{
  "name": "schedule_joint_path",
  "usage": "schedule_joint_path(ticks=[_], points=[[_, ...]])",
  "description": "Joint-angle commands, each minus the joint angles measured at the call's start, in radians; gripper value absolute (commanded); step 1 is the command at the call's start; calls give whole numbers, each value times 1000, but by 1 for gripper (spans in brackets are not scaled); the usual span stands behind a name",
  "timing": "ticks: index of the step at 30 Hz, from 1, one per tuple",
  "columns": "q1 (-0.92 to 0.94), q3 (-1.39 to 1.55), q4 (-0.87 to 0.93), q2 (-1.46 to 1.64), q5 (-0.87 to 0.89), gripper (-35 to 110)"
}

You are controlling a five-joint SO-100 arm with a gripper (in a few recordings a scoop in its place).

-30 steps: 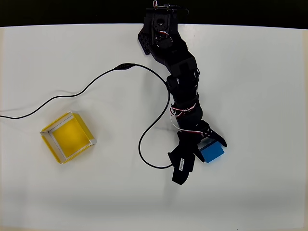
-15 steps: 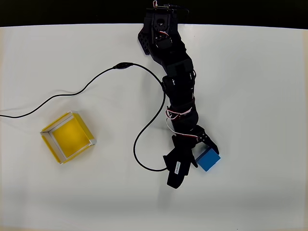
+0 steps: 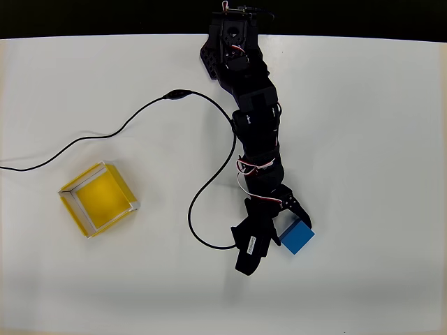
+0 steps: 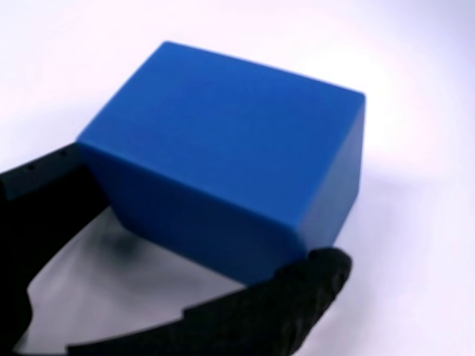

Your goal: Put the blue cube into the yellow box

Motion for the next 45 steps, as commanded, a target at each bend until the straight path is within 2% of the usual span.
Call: schedule_joint_path(ticks=[1, 23, 34, 45], points=[[-8, -35, -20, 127, -12, 38], [20, -63, 31, 207, -40, 34], [152, -43, 130, 353, -60, 33], [278, 75, 114, 465, -72, 33]])
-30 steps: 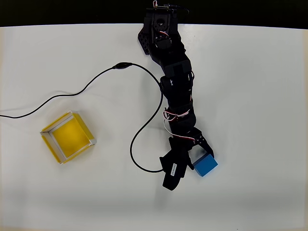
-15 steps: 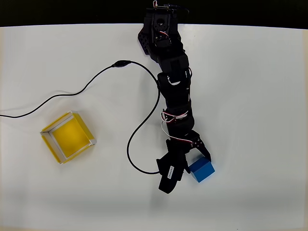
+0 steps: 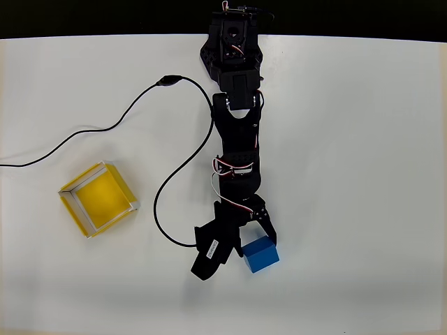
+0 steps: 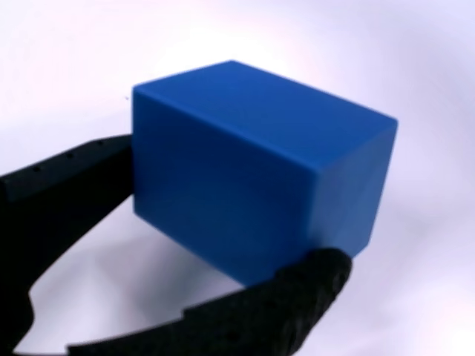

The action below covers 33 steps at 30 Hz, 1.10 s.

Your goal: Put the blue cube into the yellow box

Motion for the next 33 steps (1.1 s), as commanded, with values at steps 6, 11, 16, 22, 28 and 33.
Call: schedule_joint_path(ticks=[6, 11, 16, 22, 28, 33], points=[[158, 60, 29, 313, -17, 33], [288, 91, 97, 413, -15, 33], [413, 100, 160, 489, -14, 33], [554, 146, 164, 575, -28, 33], [695, 149, 167, 614, -43, 33], [784, 129, 167, 618, -44, 33]])
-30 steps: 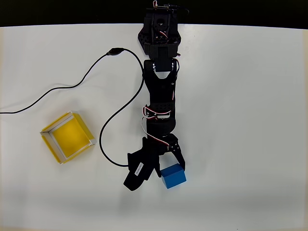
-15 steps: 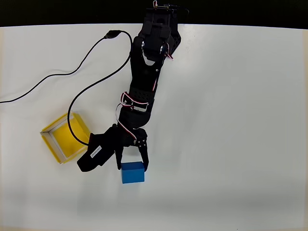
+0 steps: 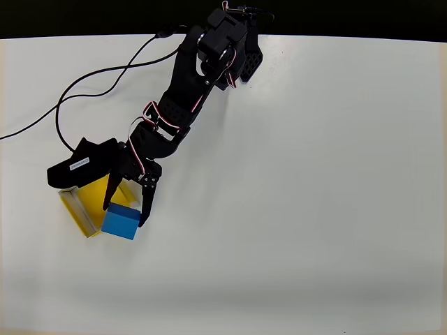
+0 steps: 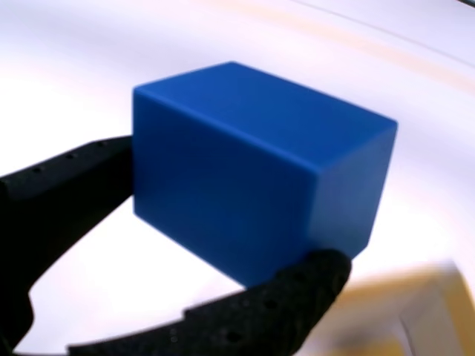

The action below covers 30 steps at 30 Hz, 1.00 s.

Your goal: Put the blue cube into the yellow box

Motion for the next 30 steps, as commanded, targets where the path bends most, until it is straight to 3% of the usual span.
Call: schedule_joint_path(ticks=[1, 16, 30], points=[[78, -51, -11, 143, -8, 33], [183, -183, -28, -86, 32, 33], [160, -299, -37, -262, 94, 39]])
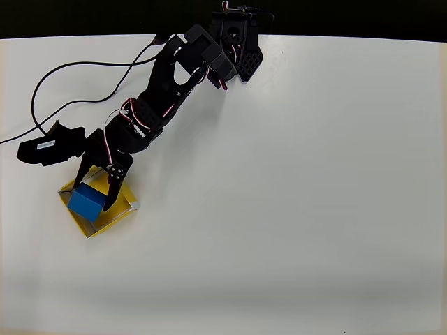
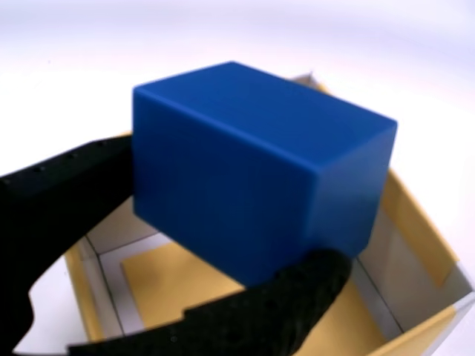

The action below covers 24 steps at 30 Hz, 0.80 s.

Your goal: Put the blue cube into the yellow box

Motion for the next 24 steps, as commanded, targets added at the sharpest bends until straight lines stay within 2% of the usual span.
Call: schedule_joint_path(ticks=[1, 8, 14, 17, 24], points=[[-8, -103, -34, 48, 21, 39], [-40, -74, -29, 83, 29, 43], [-100, 2, -3, 262, 20, 42], [-146, 34, 86, 405, 21, 39], [-293, 181, 437, 776, 41, 31]])
